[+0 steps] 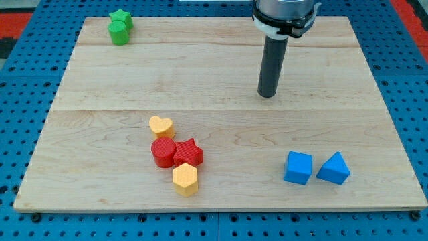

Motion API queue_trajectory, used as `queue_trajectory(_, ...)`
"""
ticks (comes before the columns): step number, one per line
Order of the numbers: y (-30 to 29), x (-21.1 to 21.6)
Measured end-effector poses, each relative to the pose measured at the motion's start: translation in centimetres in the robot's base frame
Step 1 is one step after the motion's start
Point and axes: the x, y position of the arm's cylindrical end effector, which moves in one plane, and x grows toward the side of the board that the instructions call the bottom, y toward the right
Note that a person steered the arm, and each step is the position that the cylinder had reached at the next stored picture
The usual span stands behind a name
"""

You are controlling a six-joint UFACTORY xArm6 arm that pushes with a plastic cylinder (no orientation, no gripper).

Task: Move your arm towards the center right

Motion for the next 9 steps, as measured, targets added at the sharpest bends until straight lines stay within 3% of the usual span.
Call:
queue_trajectory(6, 2.3, 0.2)
queue_trajectory(9, 1.4, 4.6)
